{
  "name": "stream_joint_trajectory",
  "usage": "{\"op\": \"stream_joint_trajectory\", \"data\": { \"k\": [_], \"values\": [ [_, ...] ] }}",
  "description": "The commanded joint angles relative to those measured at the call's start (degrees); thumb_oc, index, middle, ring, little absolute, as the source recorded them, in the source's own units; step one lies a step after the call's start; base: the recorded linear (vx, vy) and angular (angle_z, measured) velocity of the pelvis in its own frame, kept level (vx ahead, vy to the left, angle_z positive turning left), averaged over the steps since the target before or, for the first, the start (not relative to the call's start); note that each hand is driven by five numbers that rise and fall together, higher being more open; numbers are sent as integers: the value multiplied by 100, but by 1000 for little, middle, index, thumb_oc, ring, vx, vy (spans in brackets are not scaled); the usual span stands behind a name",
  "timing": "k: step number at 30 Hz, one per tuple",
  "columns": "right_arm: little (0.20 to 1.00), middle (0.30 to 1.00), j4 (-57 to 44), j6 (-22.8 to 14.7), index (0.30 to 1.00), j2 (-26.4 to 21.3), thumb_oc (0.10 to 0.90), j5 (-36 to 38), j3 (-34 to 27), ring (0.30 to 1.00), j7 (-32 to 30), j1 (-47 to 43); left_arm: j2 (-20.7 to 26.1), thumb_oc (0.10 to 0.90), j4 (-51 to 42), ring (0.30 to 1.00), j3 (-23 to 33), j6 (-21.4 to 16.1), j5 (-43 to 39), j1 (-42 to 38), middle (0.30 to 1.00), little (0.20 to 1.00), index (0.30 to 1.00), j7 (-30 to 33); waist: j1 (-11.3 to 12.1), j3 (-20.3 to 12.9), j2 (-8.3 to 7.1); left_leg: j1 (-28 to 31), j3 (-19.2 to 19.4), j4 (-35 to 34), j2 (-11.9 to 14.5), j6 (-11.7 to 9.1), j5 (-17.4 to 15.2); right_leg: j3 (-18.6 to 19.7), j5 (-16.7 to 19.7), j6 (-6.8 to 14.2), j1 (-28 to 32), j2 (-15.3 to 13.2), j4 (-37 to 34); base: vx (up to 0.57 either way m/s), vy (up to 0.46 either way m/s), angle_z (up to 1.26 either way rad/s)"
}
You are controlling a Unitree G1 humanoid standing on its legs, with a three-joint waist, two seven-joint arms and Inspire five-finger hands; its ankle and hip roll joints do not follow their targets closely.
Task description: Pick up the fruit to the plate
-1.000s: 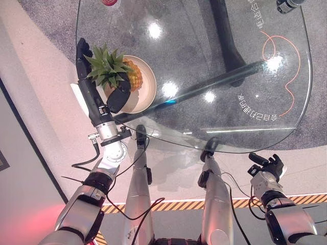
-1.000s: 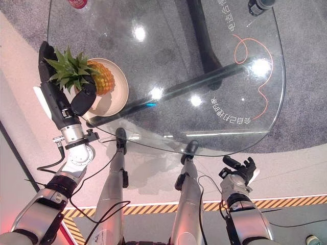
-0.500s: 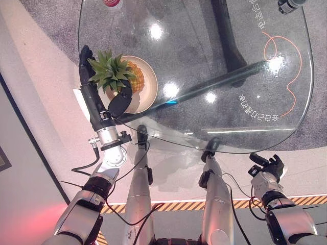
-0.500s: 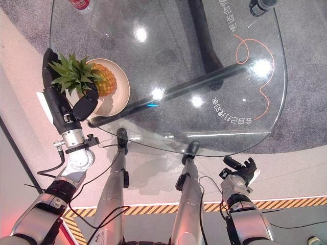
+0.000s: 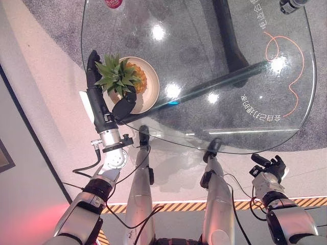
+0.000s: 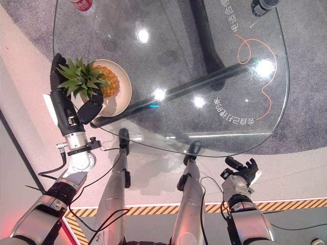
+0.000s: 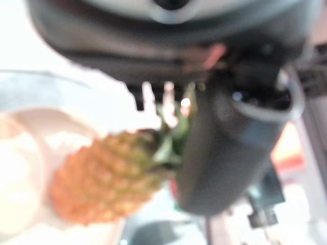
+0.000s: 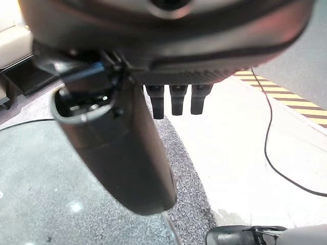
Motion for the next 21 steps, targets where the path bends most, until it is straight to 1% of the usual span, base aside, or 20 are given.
{"op": "stream_joint_trajectory", "data": {
  "k": [1, 3, 4, 10, 20, 21],
  "values": [
    [900, 900, 32, -172, 900, -438, 800, -80, -165, 900, -204, 206, 188, 800, -104, 900, 49, -106, 204, 23, 900, 900, 900, 204, 92, -92, 45, 146, -63, 199, 72, -60, -577, -29, 386, 80, -274, -11, 175, 0, 0, 0],
    [900, 900, 46, -182, 900, -453, 800, -95, -166, 900, -189, 237, 207, 800, -100, 900, 16, -109, 249, 43, 900, 900, 900, 224, 94, -92, 65, 216, -49, 187, 78, -65, -611, -22, 346, 87, -218, -11, 184, 0, 0, 0],
    [900, 900, 55, -191, 900, -463, 800, -99, -169, 900, -189, 209, 216, 800, -90, 900, 14, -124, 218, 7, 900, 900, 900, 202, 84, -92, 73, 165, -54, 193, 66, -59, -573, -20, 391, 82, -259, -22, 170, 0, 0, 0],
    [900, 900, 93, -175, 900, -522, 800, -116, -178, 900, -151, 186, 241, 800, -71, 900, 1, -230, 155, -16, 900, 900, 900, 95, 74, -92, 119, 204, -23, 169, 69, -65, -559, 0, 394, 88, -249, -48, 171, -1, 4, 1],
    [900, 900, 63, -186, 900, -496, 800, -142, -184, 900, -191, 240, 212, 800, -167, 900, -102, -139, 172, 97, 900, 900, 900, 54, 109, -92, 146, 235, -10, 184, 87, -72, -588, -54, 332, 100, -223, -79, 256, 0, 0, 0],
    [900, 900, 70, -193, 900, -493, 800, -148, -200, 900, -189, 217, 202, 800, -145, 900, -98, -141, 149, 91, 900, 900, 900, 45, 101, -92, 147, 175, -10, 192, 90, -68, -553, -62, 371, 94, -272, -91, 247, 0, 0, 0]
  ]
}}
